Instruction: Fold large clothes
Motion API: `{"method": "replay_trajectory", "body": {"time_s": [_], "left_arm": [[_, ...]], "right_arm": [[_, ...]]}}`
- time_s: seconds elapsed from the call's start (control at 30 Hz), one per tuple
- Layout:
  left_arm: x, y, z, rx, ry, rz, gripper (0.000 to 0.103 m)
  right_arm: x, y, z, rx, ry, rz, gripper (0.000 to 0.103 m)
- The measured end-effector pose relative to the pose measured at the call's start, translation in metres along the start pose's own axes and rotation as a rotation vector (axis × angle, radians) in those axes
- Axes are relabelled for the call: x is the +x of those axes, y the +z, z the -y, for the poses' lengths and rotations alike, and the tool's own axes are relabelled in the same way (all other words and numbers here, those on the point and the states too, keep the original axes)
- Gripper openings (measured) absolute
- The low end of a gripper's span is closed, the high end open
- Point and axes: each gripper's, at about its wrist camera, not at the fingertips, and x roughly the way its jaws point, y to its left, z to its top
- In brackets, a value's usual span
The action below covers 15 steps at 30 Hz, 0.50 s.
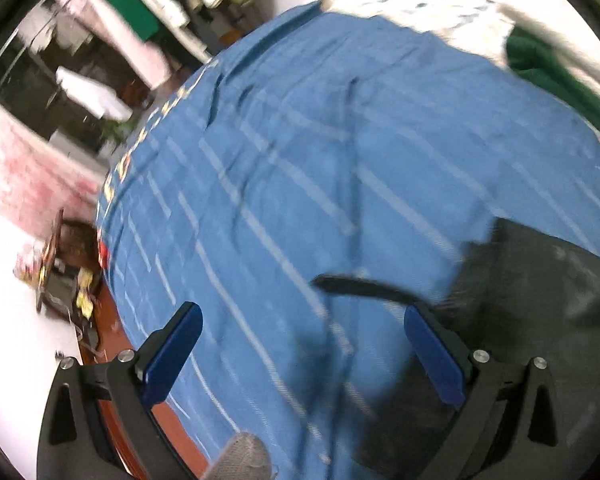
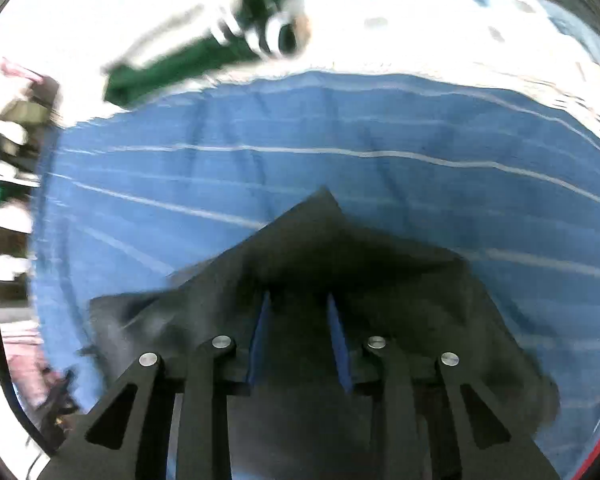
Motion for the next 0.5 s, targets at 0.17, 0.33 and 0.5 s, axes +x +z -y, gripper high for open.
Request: {"method": "replay_trajectory", "body": {"time_s": [0.17,0.33,0.5], "left_arm": [[-0.019,0.006,0.041,0.072,-0.104,-0.018,0.103],[-0.029,-0.002,0.075,0.131,-0.111,-0.027,0.103],[-0.023,-0.007,0.084,0.133,-0.102,-0.067,0.103]], "right_arm": [[0.028,0.027,0.025,0.156,0.054,-0.112,0.029],[-0.037,0.000,-0.007,0.001,0.142,-0.076,0.032],[-0.004,-0.008,-0.078,-0.164,0.195,-0.120,0.034]]}}
